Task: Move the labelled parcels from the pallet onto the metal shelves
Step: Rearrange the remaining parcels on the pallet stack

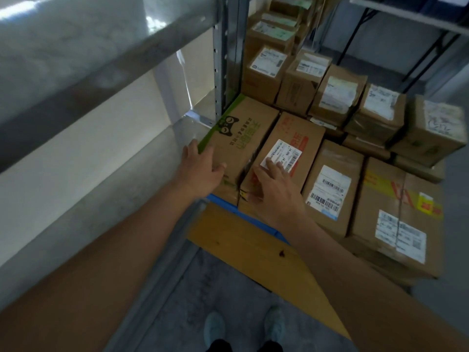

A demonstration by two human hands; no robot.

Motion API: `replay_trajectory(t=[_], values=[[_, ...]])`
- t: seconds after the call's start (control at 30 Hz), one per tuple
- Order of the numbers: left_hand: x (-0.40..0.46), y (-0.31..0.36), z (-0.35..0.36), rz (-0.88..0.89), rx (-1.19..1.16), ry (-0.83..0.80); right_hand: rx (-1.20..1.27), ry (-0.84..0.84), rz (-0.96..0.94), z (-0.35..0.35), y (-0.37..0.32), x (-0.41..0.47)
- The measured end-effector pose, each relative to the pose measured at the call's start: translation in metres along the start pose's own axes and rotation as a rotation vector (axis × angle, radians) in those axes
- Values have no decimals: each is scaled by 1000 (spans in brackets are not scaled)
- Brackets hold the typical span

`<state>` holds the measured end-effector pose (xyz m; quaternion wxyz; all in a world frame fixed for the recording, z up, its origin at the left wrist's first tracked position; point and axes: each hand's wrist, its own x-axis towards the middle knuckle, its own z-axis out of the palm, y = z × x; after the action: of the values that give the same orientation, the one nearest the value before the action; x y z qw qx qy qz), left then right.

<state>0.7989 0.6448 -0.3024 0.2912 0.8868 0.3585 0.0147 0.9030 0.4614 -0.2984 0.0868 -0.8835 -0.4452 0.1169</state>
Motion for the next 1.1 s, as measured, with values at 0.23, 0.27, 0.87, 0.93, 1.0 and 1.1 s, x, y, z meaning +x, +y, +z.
replay_trajectory(t=[0.23, 0.27, 0.87, 0.93, 1.0, 1.1], values=[[-3, -1, 20, 17, -17, 64, -23, 49, -30, 8, 5, 2], [-3, -1, 21, 13, -25, 68, -18, 51, -33, 7, 5, 2], [-24, 41, 90, -230, -550, 291, -81, 76, -55, 0, 48, 32], [-22, 42, 96, -240, -533, 300, -86, 60, -71, 0, 52, 33], [-21, 45, 99, -249, -517, 315, -71, 41, -77, -1, 53, 34], [-20, 48, 100, -247, -509, 331, -63, 28, -83, -3, 52, 33]])
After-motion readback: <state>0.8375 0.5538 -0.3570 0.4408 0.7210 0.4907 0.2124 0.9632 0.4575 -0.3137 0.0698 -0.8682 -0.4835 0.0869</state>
